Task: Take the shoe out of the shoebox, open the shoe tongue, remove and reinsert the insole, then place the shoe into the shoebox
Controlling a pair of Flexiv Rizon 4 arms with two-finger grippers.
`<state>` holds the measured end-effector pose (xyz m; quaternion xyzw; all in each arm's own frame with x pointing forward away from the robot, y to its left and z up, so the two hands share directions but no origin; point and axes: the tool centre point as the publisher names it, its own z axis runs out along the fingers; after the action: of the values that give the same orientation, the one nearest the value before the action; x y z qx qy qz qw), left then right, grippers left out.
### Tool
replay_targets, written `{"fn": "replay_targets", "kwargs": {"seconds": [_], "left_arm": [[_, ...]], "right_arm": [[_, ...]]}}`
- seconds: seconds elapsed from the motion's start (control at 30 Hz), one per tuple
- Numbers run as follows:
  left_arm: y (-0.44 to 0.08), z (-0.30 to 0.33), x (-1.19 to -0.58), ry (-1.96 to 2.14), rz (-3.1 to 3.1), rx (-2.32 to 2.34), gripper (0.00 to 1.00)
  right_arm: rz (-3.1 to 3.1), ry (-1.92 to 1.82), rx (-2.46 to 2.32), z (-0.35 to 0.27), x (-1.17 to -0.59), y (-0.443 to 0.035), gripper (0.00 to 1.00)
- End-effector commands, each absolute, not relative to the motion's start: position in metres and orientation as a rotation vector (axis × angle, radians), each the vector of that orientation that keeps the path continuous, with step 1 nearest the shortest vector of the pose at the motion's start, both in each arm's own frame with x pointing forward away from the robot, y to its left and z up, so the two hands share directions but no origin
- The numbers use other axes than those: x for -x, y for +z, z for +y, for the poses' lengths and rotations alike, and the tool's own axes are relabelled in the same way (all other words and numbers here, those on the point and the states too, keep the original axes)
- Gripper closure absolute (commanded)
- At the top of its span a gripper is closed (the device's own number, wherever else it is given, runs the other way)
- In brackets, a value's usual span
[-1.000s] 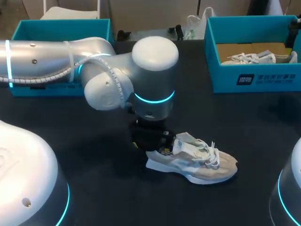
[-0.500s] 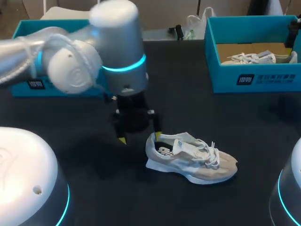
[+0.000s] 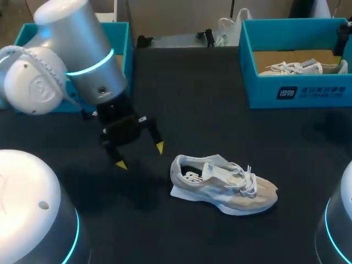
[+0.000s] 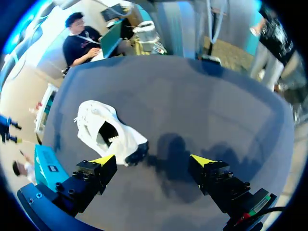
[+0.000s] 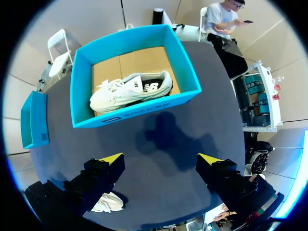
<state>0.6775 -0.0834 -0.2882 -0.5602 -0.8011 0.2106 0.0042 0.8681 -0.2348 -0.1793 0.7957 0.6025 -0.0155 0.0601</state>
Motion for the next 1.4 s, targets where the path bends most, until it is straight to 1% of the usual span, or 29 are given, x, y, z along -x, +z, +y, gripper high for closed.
{"fn": "replay_targets", "kwargs": {"seconds": [0.03, 0.13, 0.17, 0.47, 0.53, 0.7, 0.83, 0.9, 1.23, 1.4], "left_arm": [[-0.287, -0.056, -0.674, 1.174, -2.597, 1.494, 0.00], [-0.289, -0.048, -0.673, 1.361, -2.564, 1.300, 0.00], [-0.291, -0.047, -0.674, 1.342, -2.540, 1.244, 0.00], [-0.291, -0.047, -0.674, 1.342, -2.540, 1.244, 0.00], [-0.298, -0.051, -0.673, 1.311, -2.566, 1.213, 0.00], [-0.315, -0.055, -0.676, 1.472, -2.565, 0.980, 0.00], [-0.326, -0.055, -0.681, 1.625, -2.568, 0.661, 0.00], [-0.331, -0.053, -0.681, 1.626, -2.587, 0.599, 0.00], [-0.331, -0.053, -0.681, 1.626, -2.587, 0.599, 0.00], [-0.359, -0.055, -0.687, 1.776, -2.483, 0.368, 0.00]], "right_arm": [[1.822, -0.046, -2.408, -0.235, -0.867, -0.180, 0.00], [1.822, -0.046, -2.408, -0.235, -0.867, -0.180, 0.00], [1.822, -0.046, -2.408, -0.235, -0.867, -0.180, 0.00], [1.822, -0.046, -2.408, -0.235, -0.867, -0.180, 0.00], [1.822, -0.046, -2.408, -0.235, -0.867, -0.180, 0.00], [1.822, -0.046, -2.408, -0.235, -0.867, -0.180, 0.00], [1.822, -0.046, -2.408, -0.235, -0.867, -0.180, 0.00], [1.822, -0.046, -2.408, -0.235, -0.867, -0.180, 0.00], [1.822, -0.046, -2.408, -0.235, -0.867, -0.180, 0.00], [1.822, -0.046, -2.408, -0.235, -0.867, -0.180, 0.00]]}}
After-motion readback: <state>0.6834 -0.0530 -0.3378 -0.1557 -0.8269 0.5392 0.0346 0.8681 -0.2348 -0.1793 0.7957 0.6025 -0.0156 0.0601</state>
